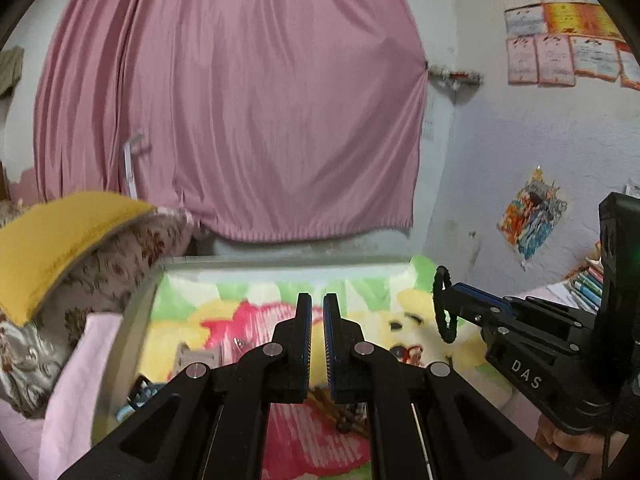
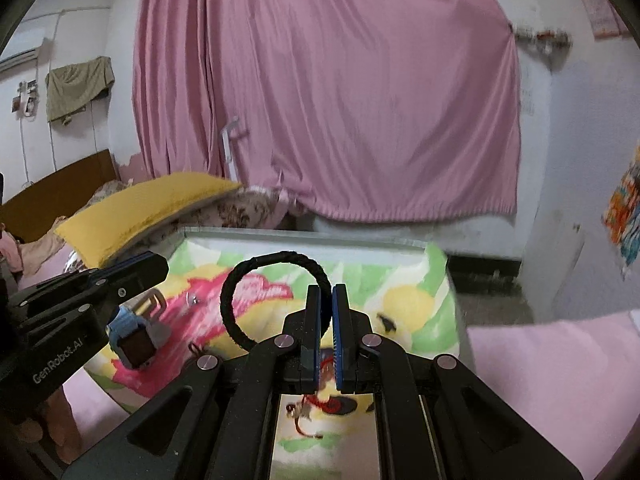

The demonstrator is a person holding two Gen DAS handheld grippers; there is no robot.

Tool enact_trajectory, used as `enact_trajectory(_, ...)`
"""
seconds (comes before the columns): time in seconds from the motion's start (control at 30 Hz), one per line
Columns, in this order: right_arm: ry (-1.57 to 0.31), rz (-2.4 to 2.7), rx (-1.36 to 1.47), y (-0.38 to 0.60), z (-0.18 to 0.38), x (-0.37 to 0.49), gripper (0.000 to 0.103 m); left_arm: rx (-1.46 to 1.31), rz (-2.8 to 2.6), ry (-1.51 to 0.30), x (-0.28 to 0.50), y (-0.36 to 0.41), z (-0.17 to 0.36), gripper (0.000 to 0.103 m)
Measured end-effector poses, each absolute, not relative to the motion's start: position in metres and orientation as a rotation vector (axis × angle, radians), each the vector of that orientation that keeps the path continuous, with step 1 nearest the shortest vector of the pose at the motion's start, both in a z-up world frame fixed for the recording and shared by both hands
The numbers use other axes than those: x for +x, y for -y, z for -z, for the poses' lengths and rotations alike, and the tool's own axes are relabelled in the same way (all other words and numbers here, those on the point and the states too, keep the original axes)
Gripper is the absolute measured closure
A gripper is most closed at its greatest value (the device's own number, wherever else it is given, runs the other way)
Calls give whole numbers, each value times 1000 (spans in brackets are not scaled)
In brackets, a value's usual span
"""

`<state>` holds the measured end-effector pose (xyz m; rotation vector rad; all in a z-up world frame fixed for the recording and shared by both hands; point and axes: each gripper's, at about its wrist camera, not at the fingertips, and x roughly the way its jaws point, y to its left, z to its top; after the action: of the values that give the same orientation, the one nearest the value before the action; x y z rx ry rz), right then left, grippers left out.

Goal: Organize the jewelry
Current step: 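Lift the hair tie with both tools and carry it over the tray, then open both tools to release the hair tie into the tray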

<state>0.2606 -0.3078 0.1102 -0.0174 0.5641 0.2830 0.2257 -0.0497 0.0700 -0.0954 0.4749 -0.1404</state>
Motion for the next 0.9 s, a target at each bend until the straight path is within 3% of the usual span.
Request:
enact_trajectory(0.3,-719,-298,-42,306,-82,276,98,-118,153,-659,246,46,-42,97)
enact_trajectory(0.77,-763,-306,-34,307,-72,281,97,-99,141,-661,244,47,-42,97)
enact_trajectory(0.9,-758,-303,-29,307,-72,280,92,-96,138,-659,244,47,-42,97)
